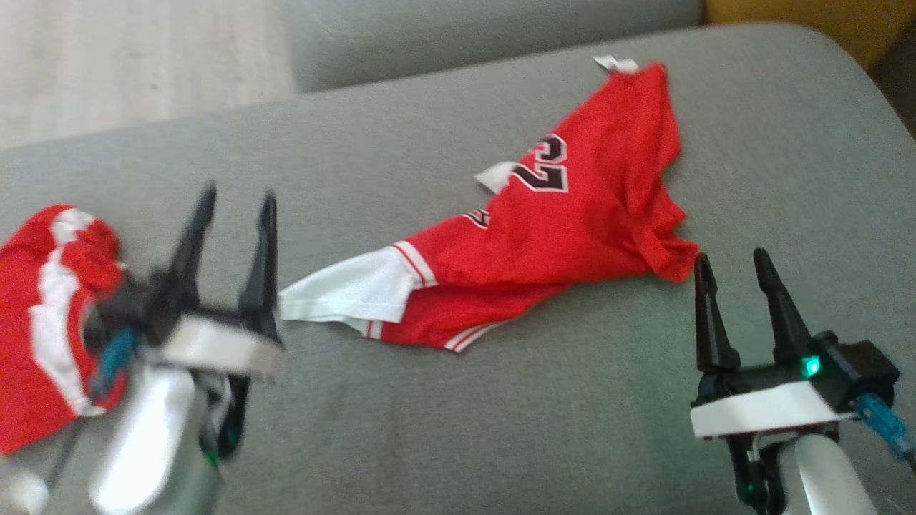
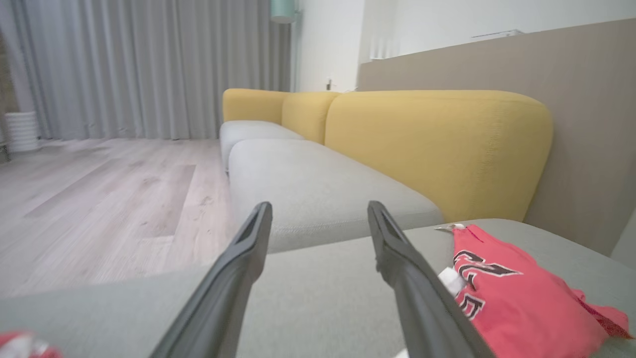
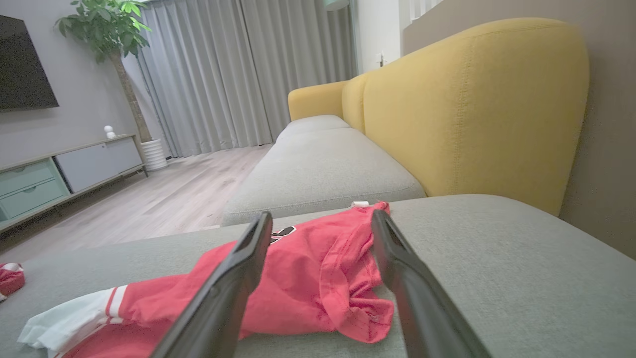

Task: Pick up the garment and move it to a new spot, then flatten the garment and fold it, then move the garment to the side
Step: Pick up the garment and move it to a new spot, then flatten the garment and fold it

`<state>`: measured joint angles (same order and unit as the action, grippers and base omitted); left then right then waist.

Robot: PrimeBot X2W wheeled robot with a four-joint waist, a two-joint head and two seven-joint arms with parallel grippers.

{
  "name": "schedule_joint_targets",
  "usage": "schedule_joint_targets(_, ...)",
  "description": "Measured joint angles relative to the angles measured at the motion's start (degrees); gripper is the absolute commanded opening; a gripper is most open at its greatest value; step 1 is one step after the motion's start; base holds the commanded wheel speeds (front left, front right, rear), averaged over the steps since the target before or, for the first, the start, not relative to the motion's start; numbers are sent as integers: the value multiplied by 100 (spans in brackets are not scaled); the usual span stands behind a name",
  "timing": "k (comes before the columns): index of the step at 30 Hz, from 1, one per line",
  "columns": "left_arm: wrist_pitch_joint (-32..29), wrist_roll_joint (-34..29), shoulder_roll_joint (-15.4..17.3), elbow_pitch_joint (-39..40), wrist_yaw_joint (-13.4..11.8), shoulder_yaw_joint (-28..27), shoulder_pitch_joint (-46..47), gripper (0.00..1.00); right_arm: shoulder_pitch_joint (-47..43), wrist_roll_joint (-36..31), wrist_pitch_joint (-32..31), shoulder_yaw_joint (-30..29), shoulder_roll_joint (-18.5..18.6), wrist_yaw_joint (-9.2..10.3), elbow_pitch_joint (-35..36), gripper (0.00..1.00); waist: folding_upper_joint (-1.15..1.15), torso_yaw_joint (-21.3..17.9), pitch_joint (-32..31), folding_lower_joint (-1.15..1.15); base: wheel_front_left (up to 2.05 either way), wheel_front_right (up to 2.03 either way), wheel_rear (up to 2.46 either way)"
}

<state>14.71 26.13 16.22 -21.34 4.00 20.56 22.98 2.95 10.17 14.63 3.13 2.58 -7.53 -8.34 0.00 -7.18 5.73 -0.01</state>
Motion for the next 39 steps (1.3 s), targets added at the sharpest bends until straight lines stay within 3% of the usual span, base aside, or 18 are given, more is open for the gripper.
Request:
schedule_joint_targets(9, -1, -201, -650, 625, -250, -698, -1734, 100, -277, -68, 0, -43, -1, 0, -183, 100, 0, 394, -484, -1, 0, 0, 0)
schedule_joint_targets(14, 0, -423, -964, 733, -160, -1061, -2107, 100, -339, -68, 0, -87, -1, 0, -211, 100, 0, 397, -566, 0, 0, 0, 0)
schedule_joint_targets(27, 0, -768, -1200, 160, 156, -1290, -2019, 100, -353, -114, 0, -27, -1, 0, -224, 100, 0, 206, -422, 1, 0, 0, 0)
schedule_joint_targets(39, -624, -899, -1150, -1381, 165, -1117, -608, 100, 16, -58, 0, -19, -1, 0, -38, 100, 0, 98, 288, 2, 0, 0, 0)
